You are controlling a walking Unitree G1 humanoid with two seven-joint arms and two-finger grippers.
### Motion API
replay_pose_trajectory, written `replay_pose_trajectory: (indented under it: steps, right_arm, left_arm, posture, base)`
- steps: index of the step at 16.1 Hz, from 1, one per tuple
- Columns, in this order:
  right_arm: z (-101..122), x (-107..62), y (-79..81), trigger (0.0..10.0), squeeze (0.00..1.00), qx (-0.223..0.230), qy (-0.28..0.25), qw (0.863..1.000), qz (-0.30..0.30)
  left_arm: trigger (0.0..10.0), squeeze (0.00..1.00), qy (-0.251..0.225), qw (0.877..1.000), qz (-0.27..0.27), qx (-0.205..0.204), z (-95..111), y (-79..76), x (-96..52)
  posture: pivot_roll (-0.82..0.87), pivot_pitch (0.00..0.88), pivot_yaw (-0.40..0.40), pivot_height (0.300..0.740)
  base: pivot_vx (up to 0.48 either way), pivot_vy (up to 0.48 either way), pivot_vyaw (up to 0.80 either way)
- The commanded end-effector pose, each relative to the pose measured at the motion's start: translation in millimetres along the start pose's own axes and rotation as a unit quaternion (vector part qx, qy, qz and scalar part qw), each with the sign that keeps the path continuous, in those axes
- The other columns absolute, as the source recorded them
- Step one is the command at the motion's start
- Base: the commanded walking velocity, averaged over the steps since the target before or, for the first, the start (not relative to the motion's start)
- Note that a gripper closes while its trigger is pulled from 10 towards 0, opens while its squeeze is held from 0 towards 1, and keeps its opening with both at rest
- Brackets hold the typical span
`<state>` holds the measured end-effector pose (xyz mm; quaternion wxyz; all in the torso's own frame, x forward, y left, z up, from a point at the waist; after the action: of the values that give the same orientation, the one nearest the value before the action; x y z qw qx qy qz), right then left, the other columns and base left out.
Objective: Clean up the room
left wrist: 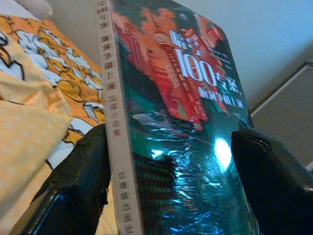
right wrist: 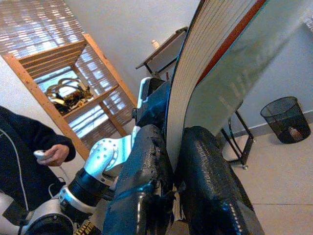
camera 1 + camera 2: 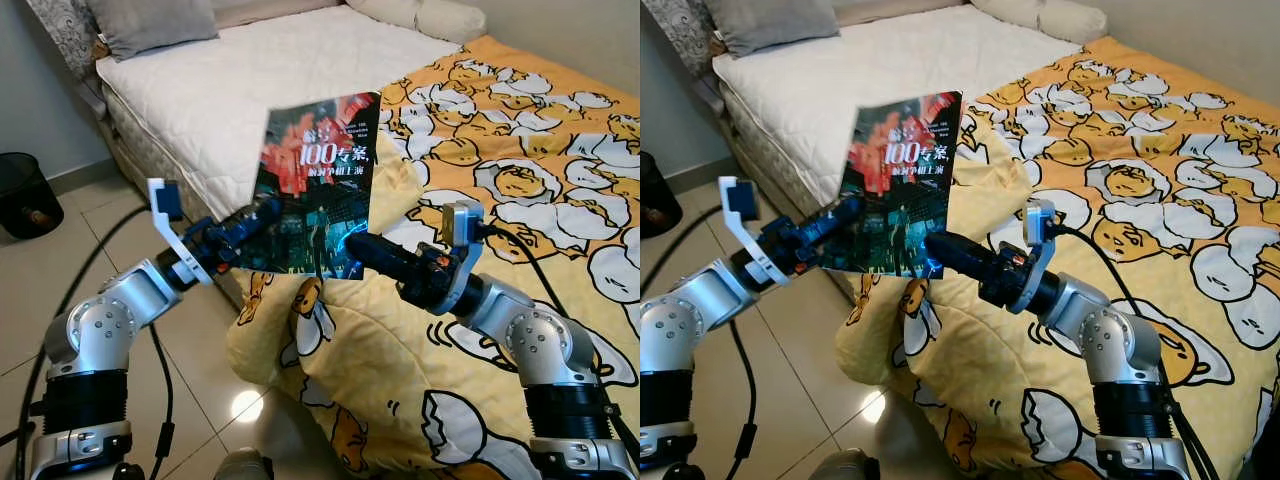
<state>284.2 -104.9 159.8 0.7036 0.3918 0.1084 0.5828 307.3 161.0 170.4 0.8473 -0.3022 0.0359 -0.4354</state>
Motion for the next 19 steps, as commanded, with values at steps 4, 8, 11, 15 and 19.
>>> replay_pose_trajectory:
  steps: [4, 8, 11, 15, 19]
  right_arm:
    - [5, -0.8, 5.8, 0.0, 0.00, -0.014, 0.004, 1.000, 0.015]
    - [2, -3.3, 2.7, 0.0, 0.00, -0.021, 0.021, 1.000, 0.004]
    - [0, -2.6, -1.0, 0.0, 0.00, -0.032, 0.036, 0.999, -0.005]
    - [0, 0.3, -3.9, 0.0, 0.00, -0.042, 0.043, 0.998, -0.009]
    - [0, 0.4, -6.2, 0.0, 0.00, -0.055, 0.042, 0.997, -0.016]
  left_arm:
    - [0.0, 0.00, -0.005, 0.999, -0.041, -0.016, 2, -9.3, 2.8]
    - [0.0, 0.00, 0.012, 0.997, -0.067, -0.021, -1, -16.7, -0.7]
    - [0.0, 0.00, 0.013, 0.996, -0.080, -0.027, 1, -21.1, -5.0]
    - [0.0, 0.00, 0.014, 0.995, -0.092, -0.026, 3, -26.9, -5.6]
    - [0.0, 0.00, 0.029, 0.996, -0.080, -0.017, -2, -27.6, -8.1]
  posture:
    - [-0.01, 0.000, -0.009, 0.740]
    - [-0.01, 0.000, 0.002, 0.740]
    - [-0.01, 0.000, 0.009, 0.740]
    - [-0.01, 0.000, 0.008, 0.740]
    - [-0.01, 0.000, 0.022, 0.740]
  base:
    - [0.000, 0.000, 0.00]
    - [0.000, 0.000, 0.00]
    - [0.000, 0.000, 0.00]
    - [0.000, 0.000, 0.00]
    - [0.000, 0.000, 0.00]
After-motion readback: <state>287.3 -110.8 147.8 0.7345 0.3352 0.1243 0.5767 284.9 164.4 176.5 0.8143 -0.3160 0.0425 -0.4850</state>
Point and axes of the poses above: a point about 5 cm out from each wrist's last joint towards the gripper, its own x axis pointing out of the wrist towards the gripper, its own z axis along the axis of the wrist's last joint, y = z × x, the point moved 2 cm from there along x, pointing out of the wrist towards the gripper, and after that the axes turned 8 degrees about x, right-handed, at the moved point
